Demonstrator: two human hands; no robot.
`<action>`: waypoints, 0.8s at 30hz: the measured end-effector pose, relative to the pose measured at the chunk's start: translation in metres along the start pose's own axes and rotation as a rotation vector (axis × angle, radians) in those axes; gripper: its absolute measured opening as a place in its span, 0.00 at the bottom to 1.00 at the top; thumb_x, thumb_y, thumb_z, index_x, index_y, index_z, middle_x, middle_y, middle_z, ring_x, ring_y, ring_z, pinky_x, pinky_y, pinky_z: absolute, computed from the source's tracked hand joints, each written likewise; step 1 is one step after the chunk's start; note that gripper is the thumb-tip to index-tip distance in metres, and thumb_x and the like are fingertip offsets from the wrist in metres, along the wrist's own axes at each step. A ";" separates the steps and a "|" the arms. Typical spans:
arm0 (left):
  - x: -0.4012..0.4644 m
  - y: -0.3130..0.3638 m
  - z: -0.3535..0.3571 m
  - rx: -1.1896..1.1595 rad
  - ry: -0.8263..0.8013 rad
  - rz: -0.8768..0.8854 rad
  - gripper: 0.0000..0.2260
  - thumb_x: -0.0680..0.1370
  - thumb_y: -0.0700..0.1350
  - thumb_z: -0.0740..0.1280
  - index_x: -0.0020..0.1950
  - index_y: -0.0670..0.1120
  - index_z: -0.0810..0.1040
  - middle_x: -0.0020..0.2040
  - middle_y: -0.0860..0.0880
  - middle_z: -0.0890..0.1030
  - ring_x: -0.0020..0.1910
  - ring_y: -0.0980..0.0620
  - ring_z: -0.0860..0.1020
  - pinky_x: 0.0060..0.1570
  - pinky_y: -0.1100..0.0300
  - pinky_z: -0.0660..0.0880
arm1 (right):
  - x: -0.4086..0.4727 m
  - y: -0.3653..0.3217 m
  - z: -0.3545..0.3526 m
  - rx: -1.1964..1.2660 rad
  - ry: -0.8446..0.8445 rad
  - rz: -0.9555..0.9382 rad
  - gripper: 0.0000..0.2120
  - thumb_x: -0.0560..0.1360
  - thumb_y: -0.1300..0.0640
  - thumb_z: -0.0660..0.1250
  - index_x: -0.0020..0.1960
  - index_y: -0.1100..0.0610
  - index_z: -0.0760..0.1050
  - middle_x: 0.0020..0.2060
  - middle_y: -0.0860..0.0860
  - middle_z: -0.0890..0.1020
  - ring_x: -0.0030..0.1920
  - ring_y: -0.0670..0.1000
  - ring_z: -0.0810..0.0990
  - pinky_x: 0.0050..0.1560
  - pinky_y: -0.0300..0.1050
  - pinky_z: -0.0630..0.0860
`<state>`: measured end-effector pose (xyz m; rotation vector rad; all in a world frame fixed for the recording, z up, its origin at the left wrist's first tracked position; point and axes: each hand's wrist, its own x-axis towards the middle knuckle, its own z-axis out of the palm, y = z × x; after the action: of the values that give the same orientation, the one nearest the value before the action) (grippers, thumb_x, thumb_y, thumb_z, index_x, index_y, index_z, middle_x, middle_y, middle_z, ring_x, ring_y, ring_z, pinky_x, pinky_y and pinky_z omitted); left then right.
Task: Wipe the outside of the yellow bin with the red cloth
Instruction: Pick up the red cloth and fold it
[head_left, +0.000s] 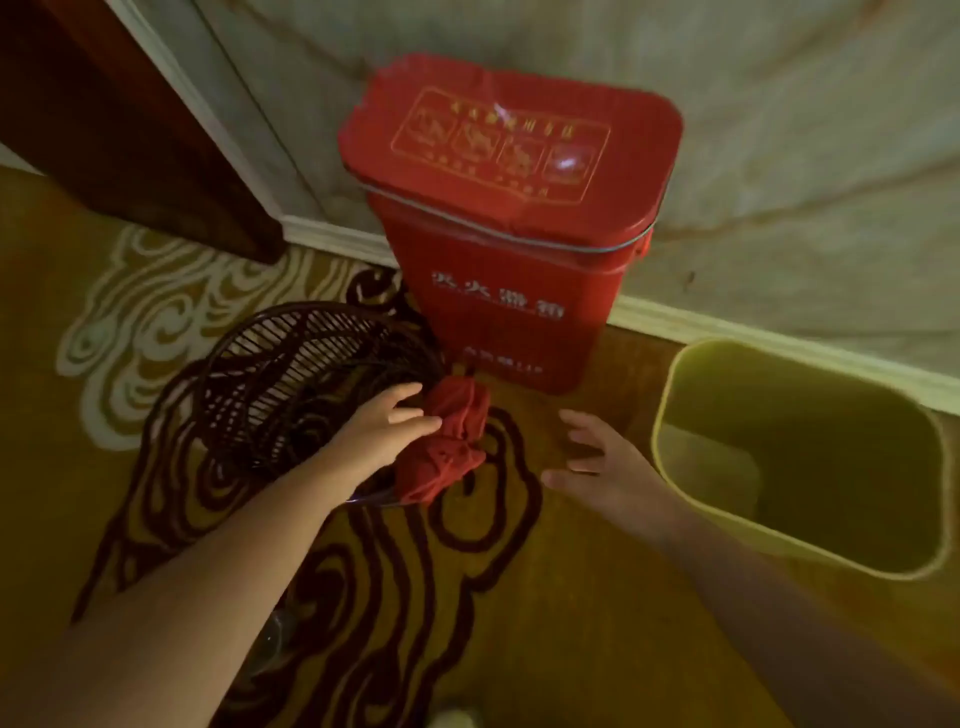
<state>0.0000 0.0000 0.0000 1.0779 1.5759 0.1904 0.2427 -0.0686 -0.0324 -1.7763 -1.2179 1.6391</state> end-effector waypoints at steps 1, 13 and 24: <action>0.012 -0.007 0.001 -0.022 0.007 0.015 0.26 0.73 0.50 0.65 0.69 0.55 0.62 0.69 0.49 0.69 0.67 0.49 0.67 0.62 0.50 0.64 | 0.013 0.007 0.009 0.012 -0.006 -0.020 0.37 0.67 0.49 0.73 0.71 0.43 0.60 0.69 0.50 0.67 0.60 0.51 0.73 0.52 0.49 0.76; 0.134 -0.092 -0.021 -0.210 -0.279 -0.011 0.17 0.73 0.53 0.60 0.63 0.61 0.69 0.63 0.45 0.74 0.60 0.45 0.75 0.51 0.45 0.76 | 0.154 0.054 0.087 0.202 -0.168 -0.312 0.44 0.64 0.49 0.76 0.71 0.35 0.54 0.63 0.38 0.69 0.59 0.45 0.77 0.51 0.46 0.80; 0.090 -0.071 0.001 -0.070 -0.192 0.226 0.18 0.70 0.30 0.65 0.49 0.53 0.78 0.51 0.48 0.80 0.44 0.54 0.81 0.38 0.60 0.79 | 0.127 0.045 0.082 0.117 0.197 -0.338 0.14 0.68 0.68 0.70 0.47 0.50 0.78 0.48 0.54 0.79 0.32 0.52 0.82 0.33 0.44 0.82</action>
<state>-0.0296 0.0233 -0.1081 1.1828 1.2674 0.2836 0.1678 -0.0080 -0.1579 -1.5223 -1.2258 1.2852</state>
